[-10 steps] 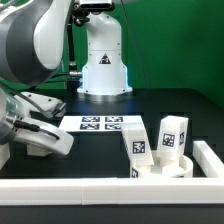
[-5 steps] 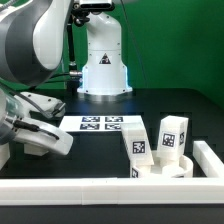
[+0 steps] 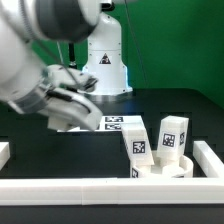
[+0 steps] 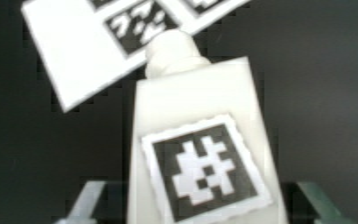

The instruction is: Assemble stool

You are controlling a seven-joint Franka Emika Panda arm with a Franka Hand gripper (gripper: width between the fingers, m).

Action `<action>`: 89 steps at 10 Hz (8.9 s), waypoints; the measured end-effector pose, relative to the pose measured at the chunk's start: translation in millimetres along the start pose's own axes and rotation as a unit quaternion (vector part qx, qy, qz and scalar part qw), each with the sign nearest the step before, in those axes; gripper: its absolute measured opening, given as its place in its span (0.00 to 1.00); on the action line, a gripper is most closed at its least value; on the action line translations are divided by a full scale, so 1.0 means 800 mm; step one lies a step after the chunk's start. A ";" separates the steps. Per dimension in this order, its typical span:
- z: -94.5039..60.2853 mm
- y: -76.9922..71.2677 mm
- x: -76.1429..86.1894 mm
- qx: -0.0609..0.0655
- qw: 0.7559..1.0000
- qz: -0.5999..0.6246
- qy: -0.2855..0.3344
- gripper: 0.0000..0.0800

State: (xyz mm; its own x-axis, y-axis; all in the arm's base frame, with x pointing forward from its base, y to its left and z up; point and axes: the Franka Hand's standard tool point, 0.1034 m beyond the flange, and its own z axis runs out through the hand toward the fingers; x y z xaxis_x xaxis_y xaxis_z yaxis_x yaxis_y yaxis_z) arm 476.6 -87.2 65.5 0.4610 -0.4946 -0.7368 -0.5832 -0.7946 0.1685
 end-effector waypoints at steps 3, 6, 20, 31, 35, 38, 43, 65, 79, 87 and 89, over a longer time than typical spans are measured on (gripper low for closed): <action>0.003 -0.003 -0.003 0.003 1.000 0.008 -0.002 0.41; -0.005 -0.012 0.006 0.006 0.999 0.003 0.032 0.41; -0.084 -0.157 -0.098 0.122 0.894 -0.053 0.427 0.41; -0.090 -0.224 -0.118 0.161 0.845 -0.078 0.504 0.41; -0.127 -0.237 -0.099 0.147 0.832 -0.106 0.524 0.41; -0.125 -0.242 -0.099 0.152 0.827 -0.105 0.531 0.41; -0.130 -0.303 -0.087 0.173 0.760 -0.141 0.610 0.41; -0.111 -0.258 -0.030 0.133 0.748 -0.167 0.629 0.41; -0.098 -0.275 -0.023 0.122 0.748 -0.181 0.627 0.41; -0.095 -0.271 -0.017 0.117 0.748 -0.182 0.628 0.41; -0.091 -0.273 -0.018 0.116 0.748 -0.184 0.627 0.41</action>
Offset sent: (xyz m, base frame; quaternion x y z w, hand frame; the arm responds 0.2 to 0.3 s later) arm 0.0000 0.0000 0.0000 0.0000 0.0650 0.0000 0.9979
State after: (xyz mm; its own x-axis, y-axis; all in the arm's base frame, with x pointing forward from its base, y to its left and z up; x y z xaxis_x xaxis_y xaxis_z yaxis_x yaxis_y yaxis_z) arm 646.4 68.1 87.2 0.7990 -0.3148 0.5123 -0.2968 -0.9475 -0.1194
